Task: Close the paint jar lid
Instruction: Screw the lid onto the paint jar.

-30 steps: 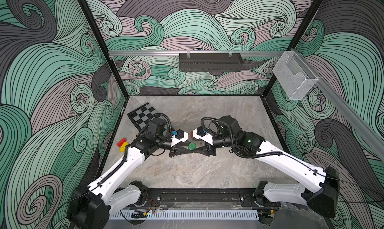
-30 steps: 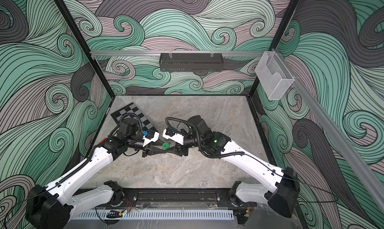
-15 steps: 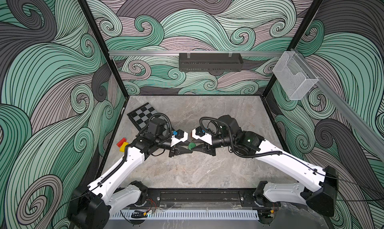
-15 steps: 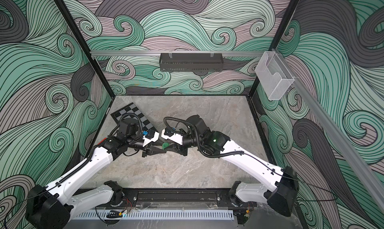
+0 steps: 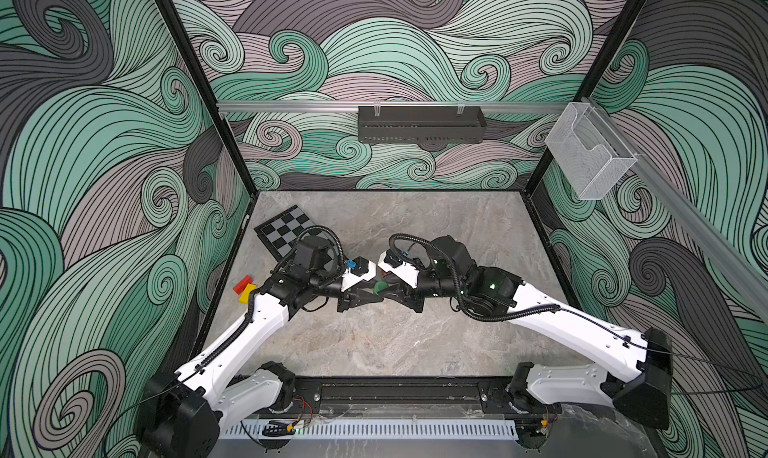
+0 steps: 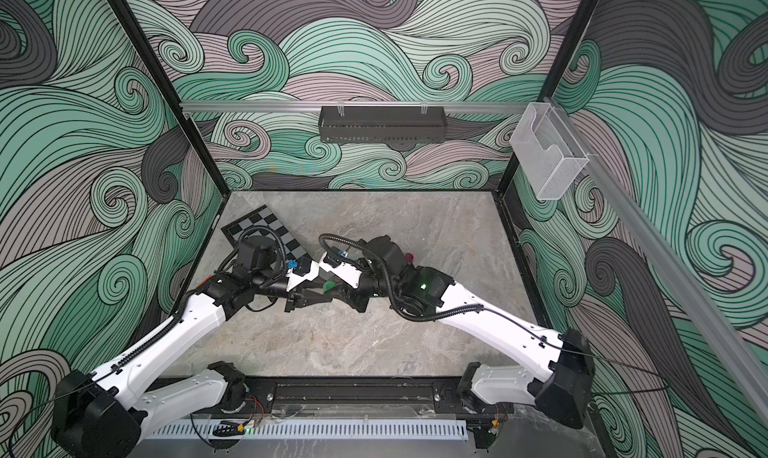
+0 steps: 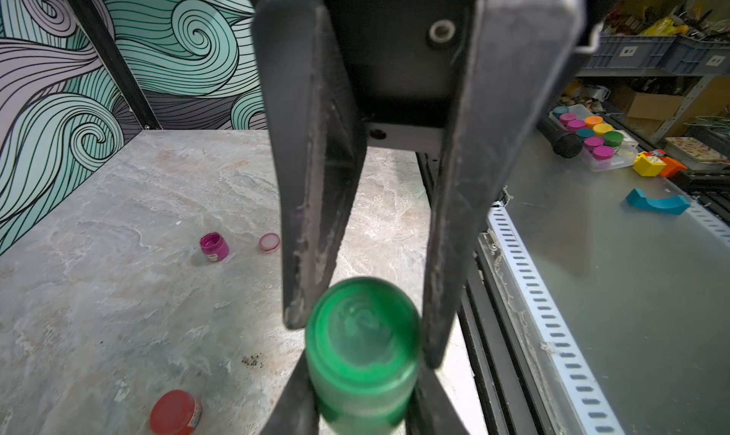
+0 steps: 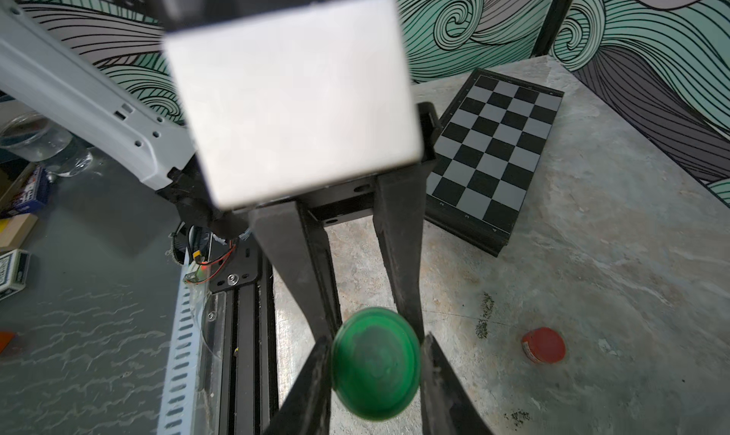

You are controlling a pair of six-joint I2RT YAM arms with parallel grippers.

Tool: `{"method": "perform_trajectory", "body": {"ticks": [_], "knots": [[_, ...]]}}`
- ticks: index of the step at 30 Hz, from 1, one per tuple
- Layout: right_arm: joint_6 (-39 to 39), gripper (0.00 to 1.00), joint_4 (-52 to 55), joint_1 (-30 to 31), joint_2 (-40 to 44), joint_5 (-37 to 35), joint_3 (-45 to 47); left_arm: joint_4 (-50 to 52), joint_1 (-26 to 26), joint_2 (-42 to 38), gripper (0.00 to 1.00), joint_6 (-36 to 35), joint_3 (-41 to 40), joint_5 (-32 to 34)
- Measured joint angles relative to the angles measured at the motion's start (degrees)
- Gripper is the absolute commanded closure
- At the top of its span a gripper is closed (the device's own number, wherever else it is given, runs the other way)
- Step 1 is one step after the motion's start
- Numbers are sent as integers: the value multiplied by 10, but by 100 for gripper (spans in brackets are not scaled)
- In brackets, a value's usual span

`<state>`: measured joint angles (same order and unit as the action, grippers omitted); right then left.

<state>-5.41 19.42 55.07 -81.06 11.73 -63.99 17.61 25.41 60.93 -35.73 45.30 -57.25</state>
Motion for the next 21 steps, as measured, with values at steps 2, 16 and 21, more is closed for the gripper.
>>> {"method": "perform_trajectory", "body": {"ticks": [2, 16, 21], "knots": [[34, 83, -3, 18, 0, -45, 0, 0, 0, -1, 79, 2, 0, 9], [207, 75, -17, 94, -31, -236, 0, 13, -3, -5, 79, 8, -10, 61], [184, 60, -19, 94, -26, -233, 0, 10, -3, -11, 79, 8, -10, 61]]}}
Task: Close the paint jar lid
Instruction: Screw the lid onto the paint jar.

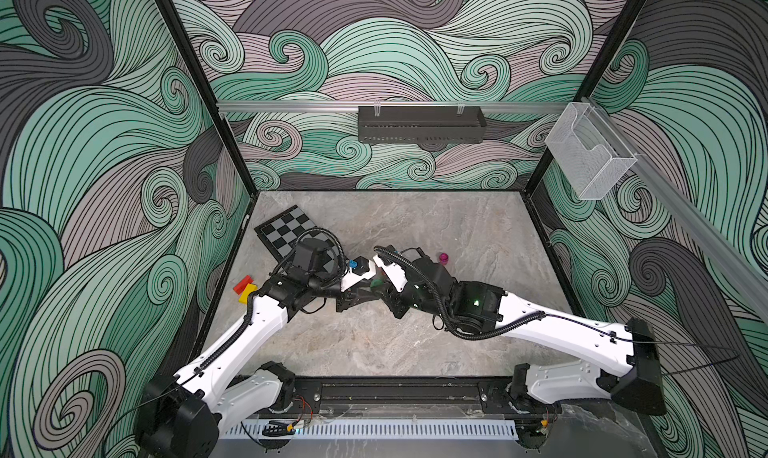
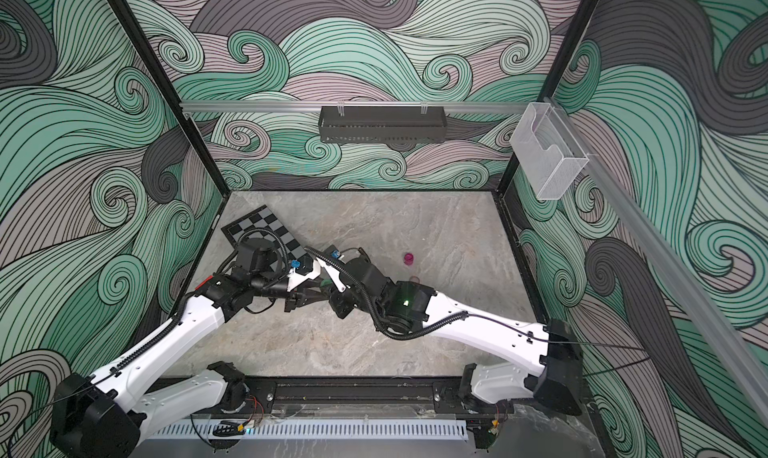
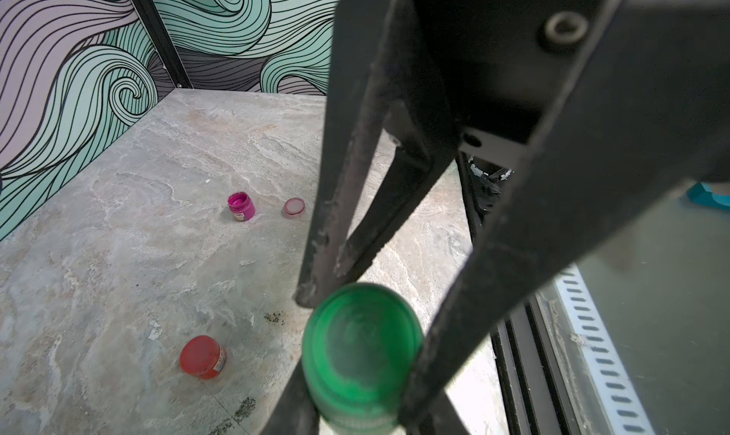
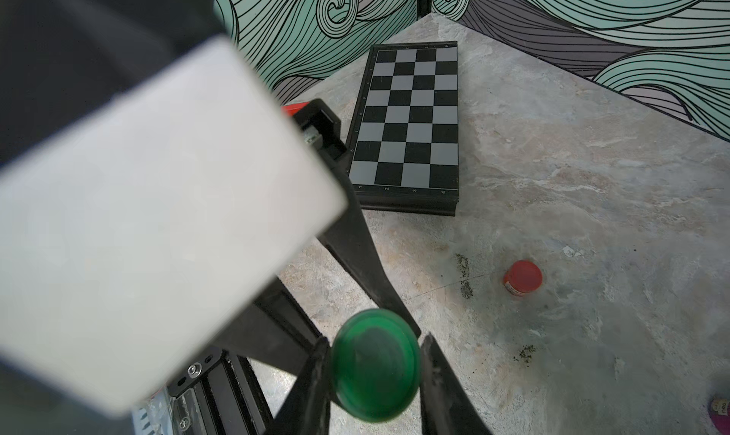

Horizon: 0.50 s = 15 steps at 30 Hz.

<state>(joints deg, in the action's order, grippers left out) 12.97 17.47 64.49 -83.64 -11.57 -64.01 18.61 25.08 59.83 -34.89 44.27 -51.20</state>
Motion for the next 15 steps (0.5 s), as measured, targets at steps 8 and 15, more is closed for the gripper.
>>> {"method": "perform_trajectory", "body": {"ticks": [8, 15], "knots": [[-92, 35, -24, -9, 48, 78, 6, -30, 10, -5, 79, 0, 0, -35], [-156, 21, -27, -103, 143, 218, 45, -41, 10, -5, 79, -2, 0, -68]]}}
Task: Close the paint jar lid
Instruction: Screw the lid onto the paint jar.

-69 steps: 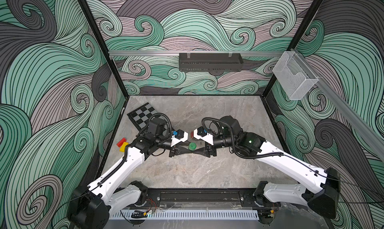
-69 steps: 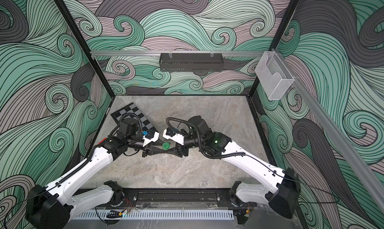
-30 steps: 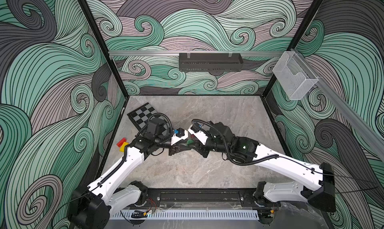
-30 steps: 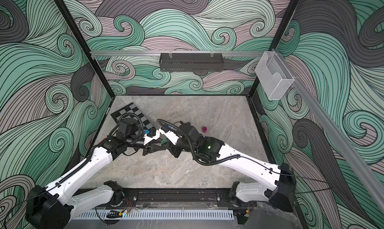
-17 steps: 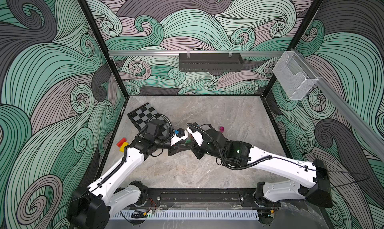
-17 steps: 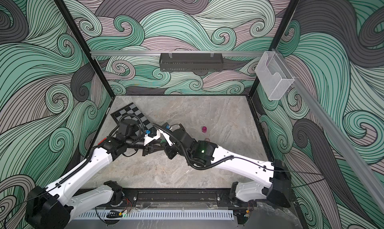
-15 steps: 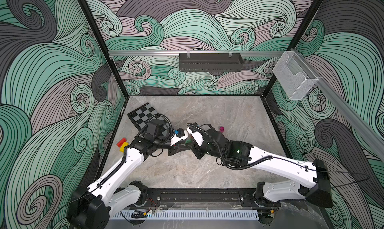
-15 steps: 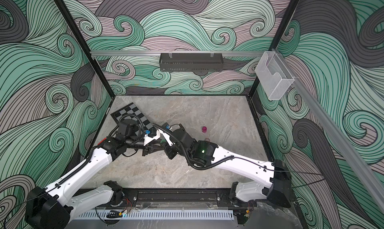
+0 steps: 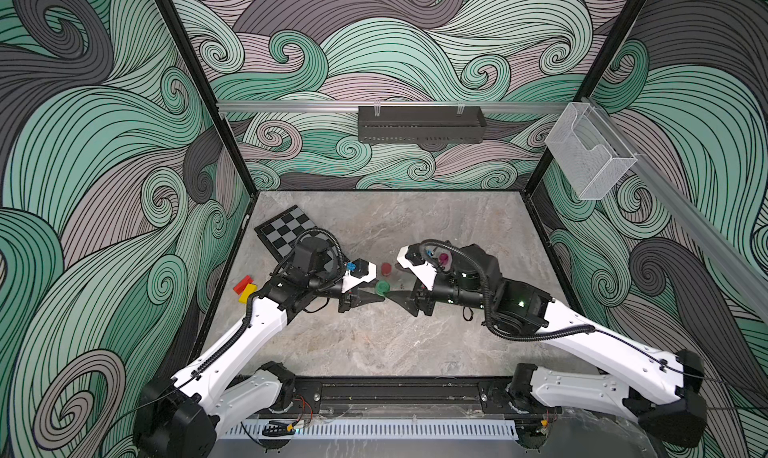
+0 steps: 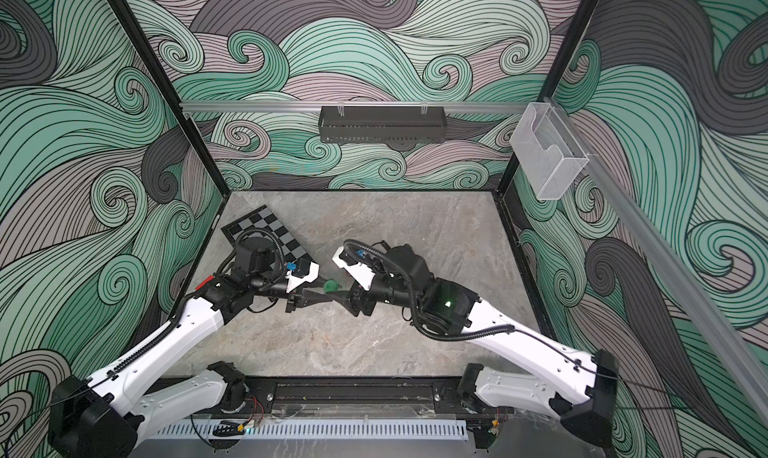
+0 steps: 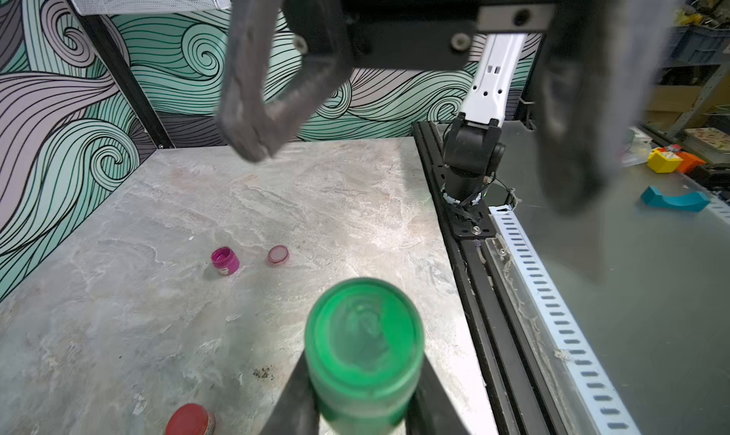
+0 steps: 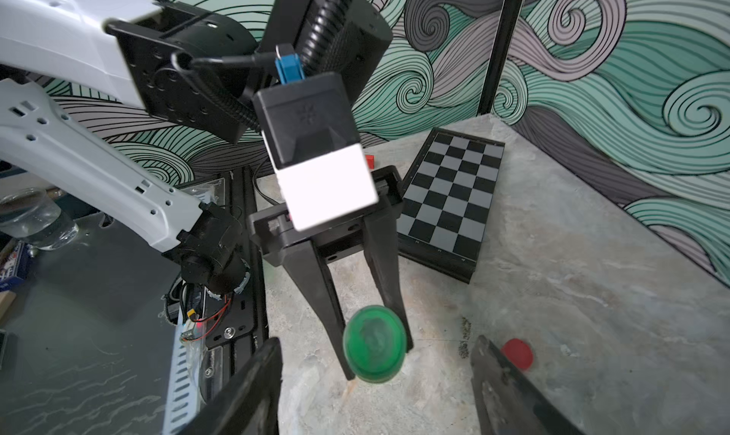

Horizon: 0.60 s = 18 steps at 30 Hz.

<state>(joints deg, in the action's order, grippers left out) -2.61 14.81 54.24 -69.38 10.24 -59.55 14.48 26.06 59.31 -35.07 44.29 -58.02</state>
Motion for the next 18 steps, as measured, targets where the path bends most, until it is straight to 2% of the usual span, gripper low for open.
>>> {"method": "perform_trajectory", "body": {"ticks": [4, 8, 18], "knots": [[-20, 17, 6, -46, 17, 80, 2, 2, 0, 2, 79, -5, 2, -24], [-31, 16, 13, -70, 17, 139, 3, 6, 0, 2, 79, -6, 2, -33], [-90, 17, 52, -73, -14, 191, -5, 9, 0, 2, 79, -10, 2, -42]]}}
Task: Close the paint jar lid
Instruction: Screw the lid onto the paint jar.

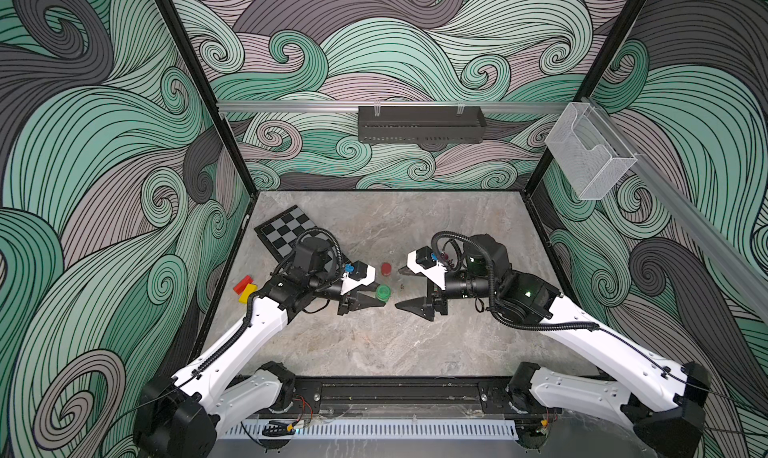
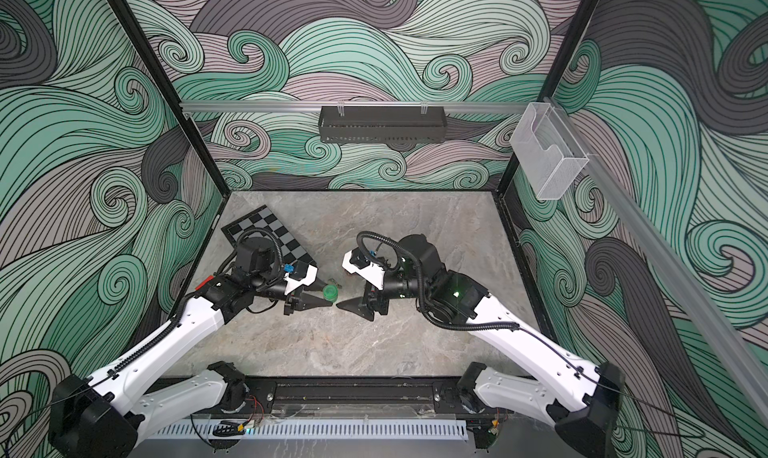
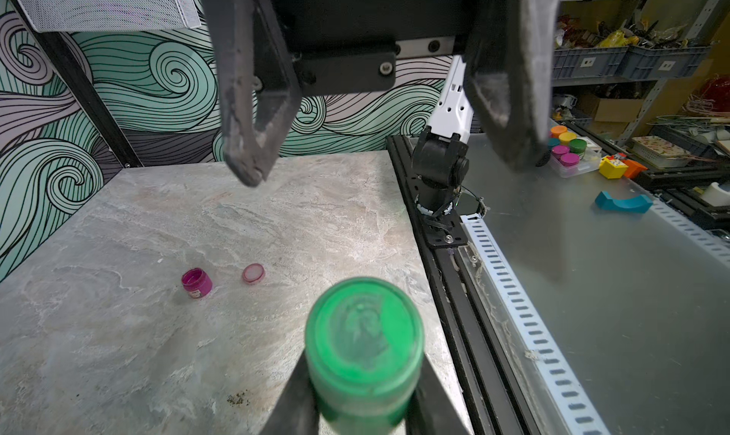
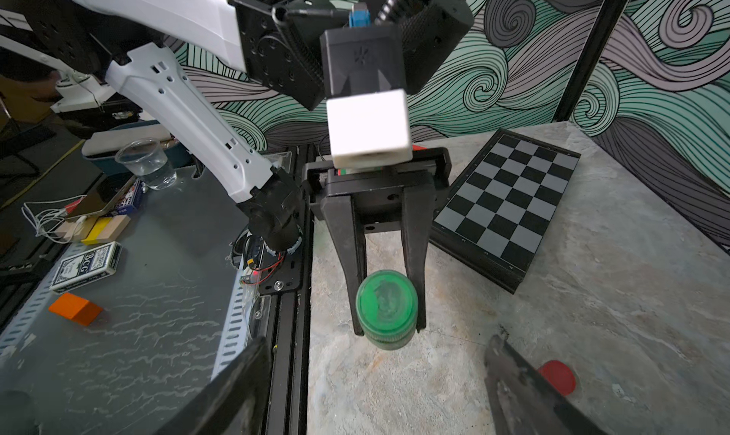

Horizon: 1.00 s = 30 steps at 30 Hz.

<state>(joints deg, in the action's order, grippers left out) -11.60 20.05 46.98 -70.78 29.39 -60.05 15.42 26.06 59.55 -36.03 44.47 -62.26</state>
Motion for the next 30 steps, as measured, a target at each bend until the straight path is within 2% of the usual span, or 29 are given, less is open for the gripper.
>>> {"method": "perform_trajectory", "body": {"ticks": [6, 12, 21, 30], "knots": [[-40, 22, 24, 7, -35, 6, -26, 0, 0, 1, 79, 0, 1, -2], [-63, 33, 34, 16, -75, 5, -55, 0, 0, 6, 79, 0, 3, -6], [-88, 39, 56, 28, -95, -10, -69, 0, 0, 7, 79, 0, 4, -6], [-102, 56, 64, 38, -109, -30, -75, 0, 0, 7, 79, 0, 4, -8]]}}
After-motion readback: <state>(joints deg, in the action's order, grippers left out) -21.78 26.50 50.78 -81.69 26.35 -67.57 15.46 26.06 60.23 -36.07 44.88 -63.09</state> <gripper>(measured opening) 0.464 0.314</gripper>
